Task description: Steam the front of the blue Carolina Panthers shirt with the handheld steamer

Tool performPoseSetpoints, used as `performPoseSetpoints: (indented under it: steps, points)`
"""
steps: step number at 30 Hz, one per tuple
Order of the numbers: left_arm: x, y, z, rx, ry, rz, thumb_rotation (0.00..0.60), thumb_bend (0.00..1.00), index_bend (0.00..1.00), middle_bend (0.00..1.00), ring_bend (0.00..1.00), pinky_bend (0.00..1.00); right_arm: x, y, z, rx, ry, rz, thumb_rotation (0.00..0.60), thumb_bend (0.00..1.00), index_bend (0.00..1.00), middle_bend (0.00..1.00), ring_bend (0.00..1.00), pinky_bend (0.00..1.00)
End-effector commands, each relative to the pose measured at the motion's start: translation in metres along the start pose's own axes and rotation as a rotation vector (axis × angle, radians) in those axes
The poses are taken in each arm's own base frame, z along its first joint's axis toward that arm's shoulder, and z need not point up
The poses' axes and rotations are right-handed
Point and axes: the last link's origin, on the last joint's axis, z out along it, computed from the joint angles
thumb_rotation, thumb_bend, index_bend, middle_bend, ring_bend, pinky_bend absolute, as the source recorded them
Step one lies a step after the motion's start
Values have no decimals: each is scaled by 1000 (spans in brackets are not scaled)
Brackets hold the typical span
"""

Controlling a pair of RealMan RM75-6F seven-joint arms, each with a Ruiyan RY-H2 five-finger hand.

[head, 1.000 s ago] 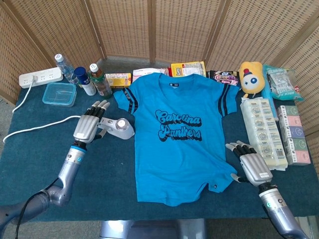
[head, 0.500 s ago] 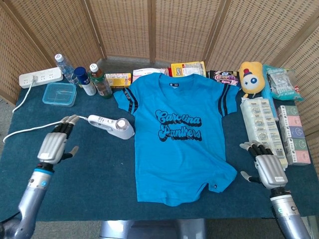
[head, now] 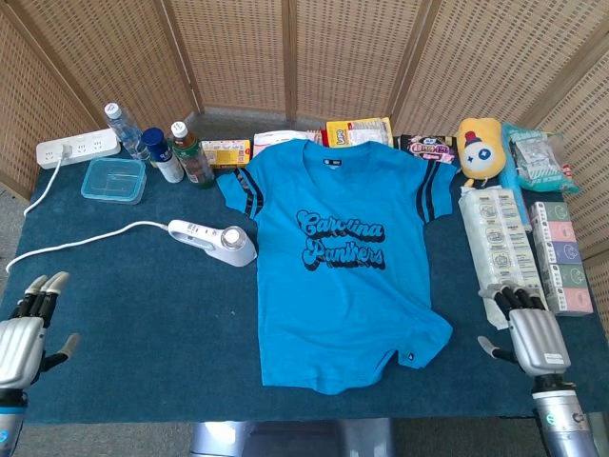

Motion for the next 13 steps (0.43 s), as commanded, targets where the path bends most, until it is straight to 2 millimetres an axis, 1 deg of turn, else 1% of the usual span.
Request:
performPoseSetpoints:
  steps: [1, 3, 4, 7, 13]
  points:
    - [5, -8, -21, 41, -25, 10, 600, 310, 0, 119, 0, 193, 2, 2, -5, -11, 8, 0, 600, 255, 277, 248, 180, 163]
    - [10, -10, -37, 63, -26, 15, 600, 312, 0, 121, 0, 193, 5, 5, -14, -28, 26, 7, 600, 255, 279, 248, 180, 163]
    - [12, -9, -41, 62, -21, 11, 600, 313, 1, 123, 0, 193, 5, 6, -17, -31, 31, 11, 600, 255, 279, 248, 180, 163]
    - [14, -7, -45, 63, -12, -8, 600, 314, 6, 131, 3, 193, 6, 7, -22, -31, 36, 15, 600, 255, 279, 249, 180, 164]
    - [17, -6, -47, 66, 20, -38, 600, 315, 29, 135, 4, 193, 8, 9, -26, -33, 45, 24, 600, 255, 290, 251, 180, 163]
